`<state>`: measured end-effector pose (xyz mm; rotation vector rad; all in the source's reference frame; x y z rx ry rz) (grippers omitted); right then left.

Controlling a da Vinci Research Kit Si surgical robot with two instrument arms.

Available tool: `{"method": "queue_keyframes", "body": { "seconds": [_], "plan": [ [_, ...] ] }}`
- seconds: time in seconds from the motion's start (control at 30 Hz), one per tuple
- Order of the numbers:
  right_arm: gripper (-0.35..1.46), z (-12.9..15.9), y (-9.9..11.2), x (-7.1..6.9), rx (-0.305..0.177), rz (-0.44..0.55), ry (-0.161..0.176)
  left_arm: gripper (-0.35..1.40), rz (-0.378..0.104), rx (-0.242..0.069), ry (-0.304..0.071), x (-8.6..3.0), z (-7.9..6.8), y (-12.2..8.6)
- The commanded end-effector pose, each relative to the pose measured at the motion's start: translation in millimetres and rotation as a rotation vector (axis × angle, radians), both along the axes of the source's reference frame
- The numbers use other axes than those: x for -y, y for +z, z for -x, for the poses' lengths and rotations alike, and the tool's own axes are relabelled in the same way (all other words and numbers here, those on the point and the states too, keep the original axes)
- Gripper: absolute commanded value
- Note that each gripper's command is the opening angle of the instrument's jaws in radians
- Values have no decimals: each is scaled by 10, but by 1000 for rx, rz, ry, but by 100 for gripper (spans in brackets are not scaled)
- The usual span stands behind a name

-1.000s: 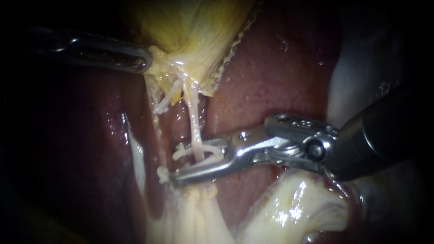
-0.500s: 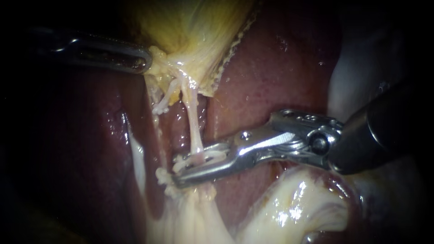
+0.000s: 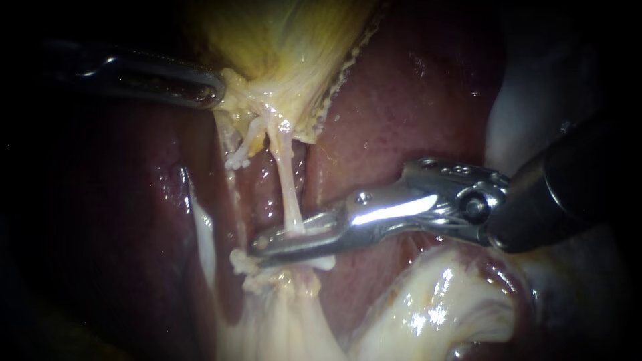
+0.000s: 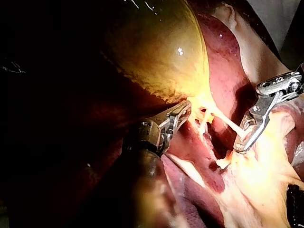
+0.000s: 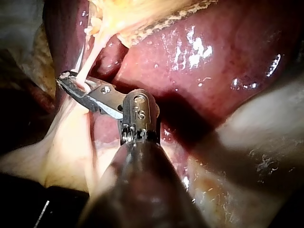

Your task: Clipping second clip right tube

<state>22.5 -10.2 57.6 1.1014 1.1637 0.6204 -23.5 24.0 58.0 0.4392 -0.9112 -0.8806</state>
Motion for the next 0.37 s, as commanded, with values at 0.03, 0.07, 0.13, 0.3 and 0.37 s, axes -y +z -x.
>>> {"method": "queue_keyframes", "body": {
  "seconds": [0.03,0.07,0.13,0.3,0.37],
  "plan": [
    [-35,0,0,0,0,1,-1,-35,0,0,0,0,0,0],
    [-35,0,0,0,0,1,-1,-35,0,0,0,0,0,0],
    [-35,0,0,-1,0,1,-1,-35,0,0,0,0,0,0],
    [-35,0,1,-1,0,1,0,-35,0,0,0,0,0,0],
    [-35,0,2,-1,0,1,0,-35,0,0,0,0,0,0]
  ]
}}
